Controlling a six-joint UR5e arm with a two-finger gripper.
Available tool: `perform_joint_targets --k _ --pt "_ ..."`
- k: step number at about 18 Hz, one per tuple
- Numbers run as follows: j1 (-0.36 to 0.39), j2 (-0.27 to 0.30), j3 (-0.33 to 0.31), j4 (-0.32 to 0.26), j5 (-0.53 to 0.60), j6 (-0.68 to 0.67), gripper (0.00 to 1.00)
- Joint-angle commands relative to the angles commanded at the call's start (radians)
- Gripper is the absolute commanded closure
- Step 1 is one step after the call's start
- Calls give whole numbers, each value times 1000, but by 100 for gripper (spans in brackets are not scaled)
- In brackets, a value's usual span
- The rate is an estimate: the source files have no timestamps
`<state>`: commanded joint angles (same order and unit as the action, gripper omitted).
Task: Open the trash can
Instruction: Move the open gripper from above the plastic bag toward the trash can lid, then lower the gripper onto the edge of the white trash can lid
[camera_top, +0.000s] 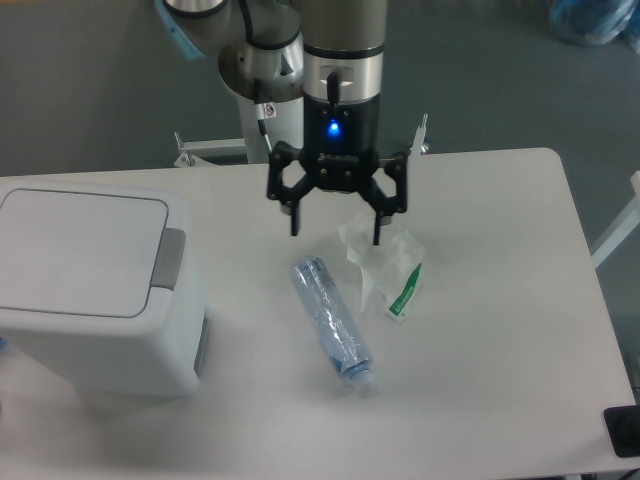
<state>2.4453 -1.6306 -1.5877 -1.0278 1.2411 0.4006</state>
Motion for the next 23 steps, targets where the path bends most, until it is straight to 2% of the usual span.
perform_joint_targets --k 6,10,16,23 --pt "-58 -3 -9 0 -5 -37 0" --pt "-103 -28 -8 2 -3 -65 0" --pt "-127 -40 2 2 -3 -80 0" --pt "-144 -60 -3 38 -3 -94 0"
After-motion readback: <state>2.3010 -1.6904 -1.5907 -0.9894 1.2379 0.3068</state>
